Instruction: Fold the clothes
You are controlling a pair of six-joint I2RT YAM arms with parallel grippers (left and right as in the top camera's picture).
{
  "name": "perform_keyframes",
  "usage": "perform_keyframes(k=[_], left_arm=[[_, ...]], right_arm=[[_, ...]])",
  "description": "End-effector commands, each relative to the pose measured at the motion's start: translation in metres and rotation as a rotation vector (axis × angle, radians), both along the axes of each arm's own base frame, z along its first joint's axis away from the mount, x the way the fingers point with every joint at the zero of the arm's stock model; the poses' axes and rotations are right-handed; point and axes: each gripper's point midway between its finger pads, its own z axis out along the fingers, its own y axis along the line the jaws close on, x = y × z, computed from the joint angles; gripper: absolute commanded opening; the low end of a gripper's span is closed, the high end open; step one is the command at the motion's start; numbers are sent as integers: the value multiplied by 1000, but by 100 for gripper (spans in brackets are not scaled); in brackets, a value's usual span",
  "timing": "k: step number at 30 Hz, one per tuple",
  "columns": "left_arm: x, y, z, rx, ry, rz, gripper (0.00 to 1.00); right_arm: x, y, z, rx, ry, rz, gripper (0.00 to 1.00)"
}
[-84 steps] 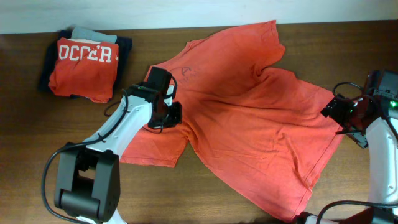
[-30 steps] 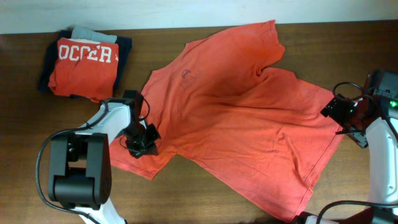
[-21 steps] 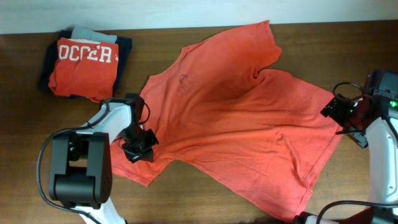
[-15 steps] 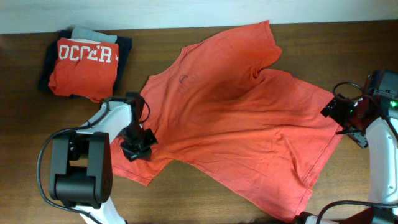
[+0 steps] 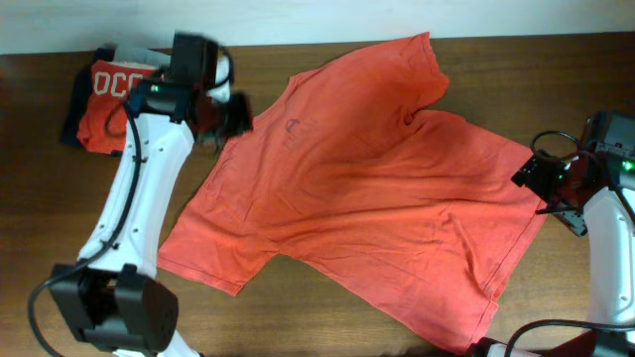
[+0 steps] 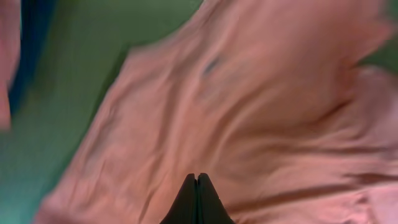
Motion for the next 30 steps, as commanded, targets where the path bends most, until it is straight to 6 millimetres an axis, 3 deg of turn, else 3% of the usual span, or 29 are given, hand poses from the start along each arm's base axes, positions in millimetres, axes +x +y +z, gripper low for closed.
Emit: perform_keyframes(k=[1, 3, 6, 13, 18, 25, 30], left_arm=[[23, -15, 32, 15, -116, -93, 0], [36, -21, 38, 24, -148, -121, 0], [56, -30, 27, 44, -161, -164, 0], [119, -69, -32, 72, -256, -265, 0], [154, -97, -61, 81, -366, -322, 0], [172, -124, -102, 108, -418, -399, 0], [177, -124, -130, 139, -404, -405, 0]], right_arm=[[2, -5, 5, -19, -9, -14, 99], [2, -5, 5, -19, -9, -14, 99], [2, -5, 5, -19, -9, -14, 99], [2, -5, 5, -19, -9, -14, 99], [2, -5, 5, -19, -9, -14, 99], [2, -5, 5, -19, -9, -14, 99], [2, -5, 5, -19, -9, -14, 99]])
